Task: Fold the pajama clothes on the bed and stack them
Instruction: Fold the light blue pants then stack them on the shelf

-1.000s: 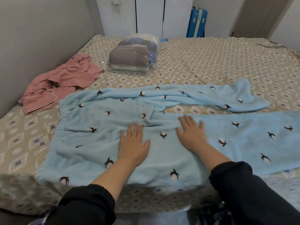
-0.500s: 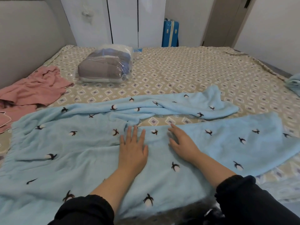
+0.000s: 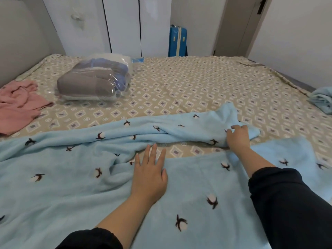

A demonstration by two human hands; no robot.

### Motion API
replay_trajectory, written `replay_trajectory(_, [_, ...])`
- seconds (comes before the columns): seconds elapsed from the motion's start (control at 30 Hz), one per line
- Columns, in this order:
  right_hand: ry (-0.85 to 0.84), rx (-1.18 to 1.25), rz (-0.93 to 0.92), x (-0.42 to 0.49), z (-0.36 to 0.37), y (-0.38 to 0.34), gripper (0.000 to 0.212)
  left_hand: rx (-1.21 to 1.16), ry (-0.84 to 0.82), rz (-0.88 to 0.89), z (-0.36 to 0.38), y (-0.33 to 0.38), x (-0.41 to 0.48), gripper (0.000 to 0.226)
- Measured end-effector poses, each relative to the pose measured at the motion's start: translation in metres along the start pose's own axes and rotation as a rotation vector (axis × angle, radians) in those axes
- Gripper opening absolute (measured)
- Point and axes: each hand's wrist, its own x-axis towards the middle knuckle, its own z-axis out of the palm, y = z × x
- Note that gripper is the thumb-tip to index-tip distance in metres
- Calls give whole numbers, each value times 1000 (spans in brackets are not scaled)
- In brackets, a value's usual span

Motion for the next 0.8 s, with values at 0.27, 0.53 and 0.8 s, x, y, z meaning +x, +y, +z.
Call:
replay_trajectory(0.27, [-87,-172,210,61,-1,23,105,-40,-9,22,14,13,42,65])
replay_trajectory(0.53, [-339,192,433,112,-29,4,43,-101,35,75,12,26,66,68])
replay_trajectory(0.8, [296,739,522,155,-64,-14,84,-44,79,115,19,27,74,67])
